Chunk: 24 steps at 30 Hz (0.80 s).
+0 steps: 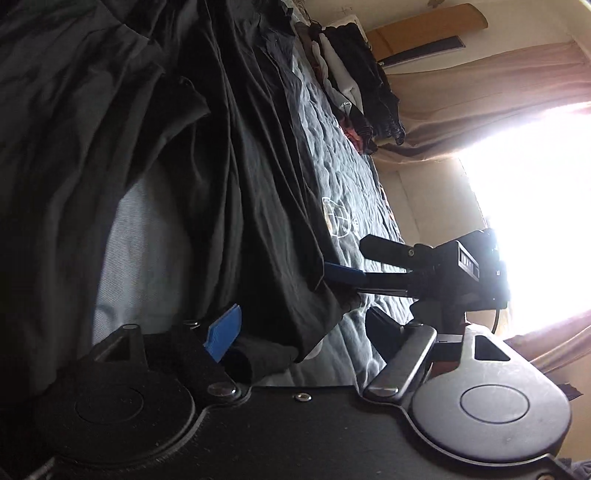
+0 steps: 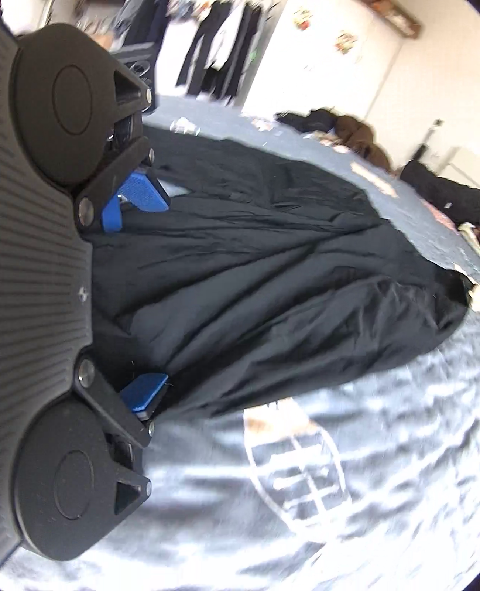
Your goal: Fold clothes
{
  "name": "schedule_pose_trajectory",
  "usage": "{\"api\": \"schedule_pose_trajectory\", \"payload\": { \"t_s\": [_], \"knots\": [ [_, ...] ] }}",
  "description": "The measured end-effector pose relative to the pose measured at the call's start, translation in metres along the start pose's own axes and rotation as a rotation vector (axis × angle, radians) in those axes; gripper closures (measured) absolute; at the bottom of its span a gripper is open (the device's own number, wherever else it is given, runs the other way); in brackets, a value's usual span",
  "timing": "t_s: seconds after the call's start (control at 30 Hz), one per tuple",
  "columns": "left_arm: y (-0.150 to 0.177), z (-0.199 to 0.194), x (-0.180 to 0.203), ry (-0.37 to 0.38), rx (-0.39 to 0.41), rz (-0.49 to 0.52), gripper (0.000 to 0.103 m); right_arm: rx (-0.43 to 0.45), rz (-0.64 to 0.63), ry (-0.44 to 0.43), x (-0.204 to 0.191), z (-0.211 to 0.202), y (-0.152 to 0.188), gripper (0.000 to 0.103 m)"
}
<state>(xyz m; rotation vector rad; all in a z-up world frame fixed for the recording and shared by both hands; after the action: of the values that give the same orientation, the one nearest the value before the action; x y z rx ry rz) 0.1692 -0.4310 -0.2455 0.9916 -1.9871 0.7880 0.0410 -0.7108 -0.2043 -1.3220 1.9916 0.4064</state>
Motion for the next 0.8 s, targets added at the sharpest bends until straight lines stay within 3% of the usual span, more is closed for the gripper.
{"api": "schedule_pose_trajectory", "payload": {
  "t_s": [0.1,0.17,0.27,0.4,0.53,0.6,0.73,0.8],
  "knots": [
    [0.008,-0.019,0.008,-0.039,0.013,-0.005,0.032,0.014,0.005,-0.006,0.008,-0.007,0.002,0.009],
    [0.006,-0.032,0.019,-0.047,0.049,0.004,0.008,0.02,0.016,-0.014,0.009,-0.01,0.004,0.009],
    [-0.011,-0.04,0.044,-0.056,0.105,0.094,0.003,0.028,0.014,-0.032,0.006,-0.013,0.005,0.008],
    [-0.045,-0.025,0.057,-0.211,0.14,0.163,0.005,0.045,0.011,-0.028,0.003,-0.013,0.002,0.008],
    [-0.065,-0.005,0.055,-0.493,0.182,0.195,0.006,0.042,0.019,-0.02,0.007,-0.008,-0.001,0.008],
    [-0.068,0.007,0.048,-0.61,0.162,0.218,0.012,0.044,0.025,-0.022,0.009,-0.006,-0.001,0.008],
    [-0.061,0.014,0.037,-0.726,0.141,0.238,0.068,0.074,0.04,-0.044,0.01,-0.008,-0.005,0.008],
    [-0.057,0.006,0.034,-0.705,0.162,0.216,0.083,0.087,0.041,-0.055,0.011,-0.008,-0.006,0.008]
  ]
}}
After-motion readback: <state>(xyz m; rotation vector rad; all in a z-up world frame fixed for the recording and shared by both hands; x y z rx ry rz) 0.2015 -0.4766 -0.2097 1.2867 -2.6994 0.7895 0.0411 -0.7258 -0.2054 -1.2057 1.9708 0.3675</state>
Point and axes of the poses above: each gripper's, at about its wrist camera, not at the fingertips, and z roughly the way its jaws point, x to its right, y to its underside, the point moved 3 cm from there along z, roughly the way its jaws point, and after that the axes turned 15 degrees about -x, right-handed, at the moved point
